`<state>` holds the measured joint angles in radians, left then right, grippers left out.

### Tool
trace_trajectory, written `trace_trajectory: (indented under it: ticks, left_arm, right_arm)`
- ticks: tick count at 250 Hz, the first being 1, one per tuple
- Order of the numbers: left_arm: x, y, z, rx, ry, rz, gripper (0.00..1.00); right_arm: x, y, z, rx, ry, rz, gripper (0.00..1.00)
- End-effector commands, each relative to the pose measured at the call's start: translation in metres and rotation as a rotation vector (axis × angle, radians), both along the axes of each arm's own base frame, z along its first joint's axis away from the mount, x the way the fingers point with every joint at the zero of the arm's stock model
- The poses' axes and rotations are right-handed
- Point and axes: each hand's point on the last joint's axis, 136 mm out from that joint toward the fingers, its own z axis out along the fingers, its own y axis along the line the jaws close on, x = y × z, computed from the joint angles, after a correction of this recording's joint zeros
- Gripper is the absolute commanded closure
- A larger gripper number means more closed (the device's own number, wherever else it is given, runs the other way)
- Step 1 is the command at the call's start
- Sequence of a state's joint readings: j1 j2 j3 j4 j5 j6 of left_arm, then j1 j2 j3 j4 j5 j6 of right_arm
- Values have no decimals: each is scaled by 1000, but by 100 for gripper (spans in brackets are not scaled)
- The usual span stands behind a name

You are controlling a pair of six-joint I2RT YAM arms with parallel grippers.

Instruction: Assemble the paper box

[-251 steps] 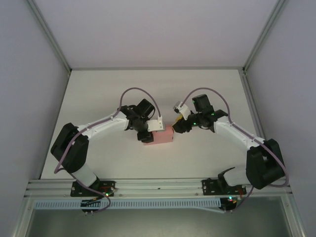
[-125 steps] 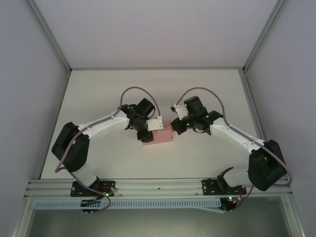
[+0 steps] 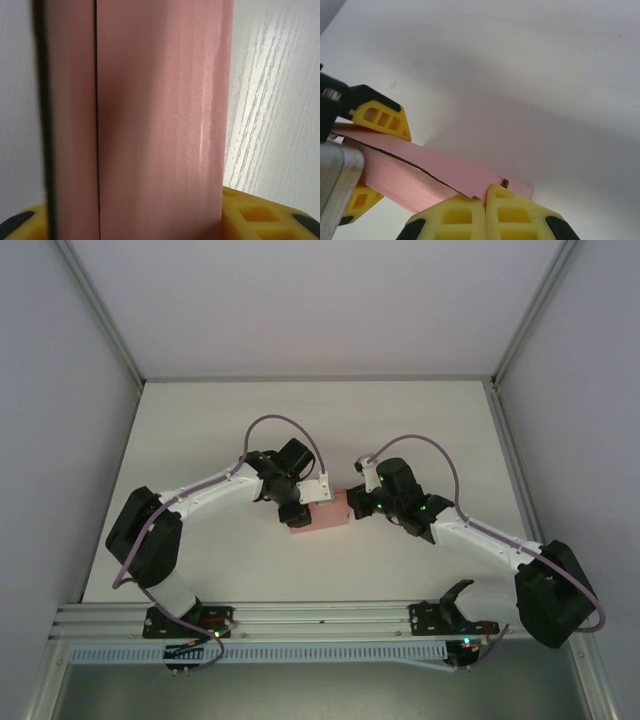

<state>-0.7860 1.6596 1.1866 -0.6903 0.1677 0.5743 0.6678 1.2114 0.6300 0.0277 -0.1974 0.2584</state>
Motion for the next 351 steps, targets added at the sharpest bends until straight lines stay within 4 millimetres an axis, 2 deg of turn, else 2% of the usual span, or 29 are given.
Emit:
trace_trajectory:
  ticks: [1, 18, 29, 57, 64, 94, 121, 147, 161, 166, 184, 208, 217, 226, 241, 260, 281, 321, 344, 351]
  left_arm:
    - [11, -5, -7, -3, -18, 35, 50]
    - [13, -7, -2, -20, -28, 47, 40]
    - [16, -9, 4, -40, -40, 62, 26]
    - [22, -13, 24, -101, -85, 99, 11]
    - [25, -14, 31, -119, -111, 119, 1]
    - [26, -13, 57, -193, -145, 194, 0]
    - [26, -3, 75, -260, -168, 322, 0]
    - [33, 21, 86, -288, -197, 564, 0]
    - [33, 36, 84, -283, -182, 712, 0]
    - [32, 42, 84, -280, -170, 764, 2]
    - [23, 52, 80, -281, -116, 871, 19]
    - [4, 67, 67, -232, -86, 919, 32]
    - [0, 69, 64, -236, -76, 925, 34]
    - [-3, 66, 63, -247, -67, 906, 35]
    - [-5, 60, 61, -267, -44, 881, 44]
    - [-6, 55, 59, -266, -32, 862, 50]
    - [-4, 55, 55, -244, -39, 851, 58]
    - [8, 42, 60, -271, -53, 839, 75]
    - [10, 39, 58, -274, -48, 849, 100]
    - [10, 39, 58, -280, -41, 861, 100]
  right_arm:
    - [-13, -2, -22, -44, -14, 40, 100]
    - [-13, -3, -22, -40, -14, 21, 100]
    - [-10, -4, -20, -42, -20, -8, 100]
    - [-7, -7, -12, -74, -35, -55, 100]
    - [-6, -8, -10, -81, -35, -71, 100]
    - [-3, -10, -6, -103, -33, -120, 100]
    - [-3, -7, -5, -116, -36, -137, 100]
    - [-2, -7, -8, -161, -26, -162, 100]
    - [-3, -7, -9, -182, -22, -165, 100]
    - [-3, -7, -9, -186, -21, -168, 100]
    - [-3, -9, -7, -192, -15, -181, 100]
    - [-5, -6, -4, -183, -16, -168, 100]
    - [-6, -5, -3, -182, -17, -162, 100]
    - [-6, -5, -4, -184, -14, -167, 100]
    - [-8, -5, -5, -187, -9, -160, 100]
    - [-9, -3, -5, -186, -1, -150, 100]
    - [-9, -3, -5, -189, 2, -152, 100]
    - [-11, -3, -6, -191, 2, -147, 100]
    - [-11, -6, -5, -193, 1, -157, 100]
    - [-12, -4, -6, -195, 1, -149, 100]
